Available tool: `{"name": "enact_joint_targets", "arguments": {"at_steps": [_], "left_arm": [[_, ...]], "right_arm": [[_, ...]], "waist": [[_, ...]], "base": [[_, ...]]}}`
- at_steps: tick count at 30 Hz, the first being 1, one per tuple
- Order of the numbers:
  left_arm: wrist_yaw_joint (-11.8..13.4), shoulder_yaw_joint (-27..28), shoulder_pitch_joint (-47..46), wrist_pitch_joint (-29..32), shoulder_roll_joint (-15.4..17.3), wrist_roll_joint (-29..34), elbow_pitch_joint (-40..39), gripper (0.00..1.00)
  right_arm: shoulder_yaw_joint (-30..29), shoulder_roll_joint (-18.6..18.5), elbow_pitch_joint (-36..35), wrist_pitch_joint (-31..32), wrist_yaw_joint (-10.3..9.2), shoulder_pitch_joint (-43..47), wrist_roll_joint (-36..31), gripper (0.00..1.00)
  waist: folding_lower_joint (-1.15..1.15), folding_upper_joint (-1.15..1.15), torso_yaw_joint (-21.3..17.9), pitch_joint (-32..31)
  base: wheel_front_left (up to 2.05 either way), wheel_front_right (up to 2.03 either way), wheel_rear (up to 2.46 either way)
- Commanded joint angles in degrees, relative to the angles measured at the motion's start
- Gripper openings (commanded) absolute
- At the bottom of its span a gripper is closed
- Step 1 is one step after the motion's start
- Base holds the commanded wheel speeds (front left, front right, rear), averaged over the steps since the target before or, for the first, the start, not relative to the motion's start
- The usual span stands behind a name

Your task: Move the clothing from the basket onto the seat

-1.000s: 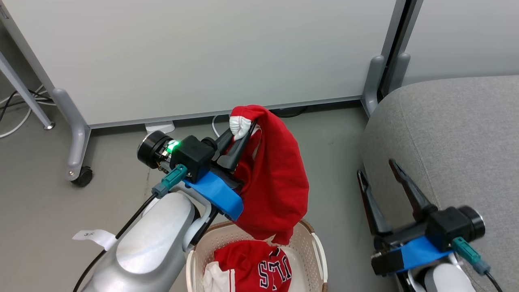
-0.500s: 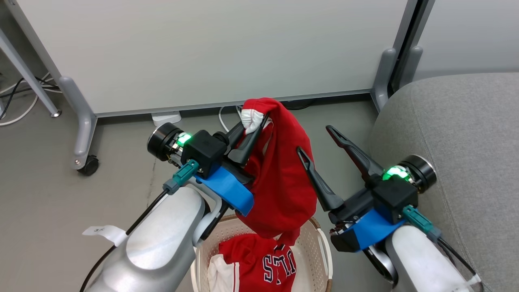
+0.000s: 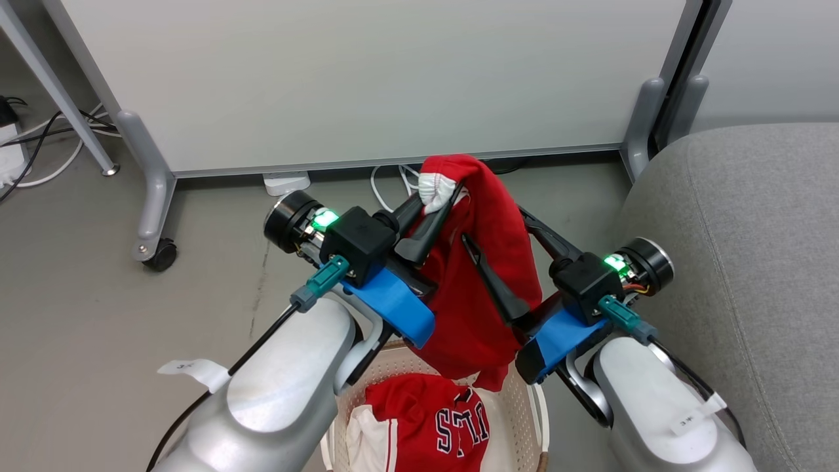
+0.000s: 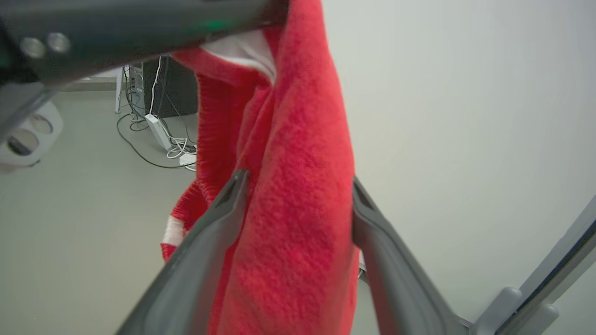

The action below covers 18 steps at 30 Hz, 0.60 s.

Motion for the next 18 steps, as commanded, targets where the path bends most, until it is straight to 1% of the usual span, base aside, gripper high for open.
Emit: {"name": "enact_joint_targets", "arguments": {"at_steps": [1, 6, 7, 8, 9, 18], "left_arm": [[-0.01, -0.14, -0.71, -0.27, -0.26, 0.34, 0.03, 0.0], [-0.06, -0.36, -0.83, -0.27, -0.5, 0.34, -0.25, 0.0], [-0.06, -0.39, -0.83, -0.27, -0.56, 0.36, -0.28, 0.0], [-0.07, -0.4, -0.81, -0.27, -0.58, 0.39, -0.31, 0.0], [-0.08, -0.42, -0.81, -0.27, -0.6, 0.38, -0.34, 0.0], [-0.11, -0.58, -0.79, -0.28, -0.36, 0.03, -0.33, 0.0]], "right_arm": [[-0.07, 0.31, 1.05, -0.03, 0.01, -0.99, -0.27, 1.0], [-0.56, 1.22, 5.07, -0.03, 0.02, -2.17, 0.1, 1.0], [-0.62, 1.33, 5.66, -0.03, 0.02, -2.26, 0.37, 0.73], [-0.43, 1.45, 6.06, -0.04, 0.02, -2.45, 0.44, 0.27], [-0.3, 1.51, 6.32, -0.03, 0.01, -2.63, 0.75, 0.0], [0.43, 1.69, 6.41, -0.04, 0.02, -2.78, 1.95, 0.0]], "waist": [[0.0, 0.0, 0.06, -0.02], [0.0, 0.0, 0.11, 0.04], [0.0, 0.0, 0.12, 0.06], [0.0, 0.0, 0.12, 0.08], [0.0, 0.0, 0.13, 0.09], [0.0, 0.0, 0.12, 0.06]], "base": [[0.0, 0.0, 0.0], [0.0, 0.0, 0.0], [0.0, 0.0, 0.0], [0.0, 0.0, 0.0], [0.0, 0.0, 0.0], [0.0, 0.0, 0.0]]}}
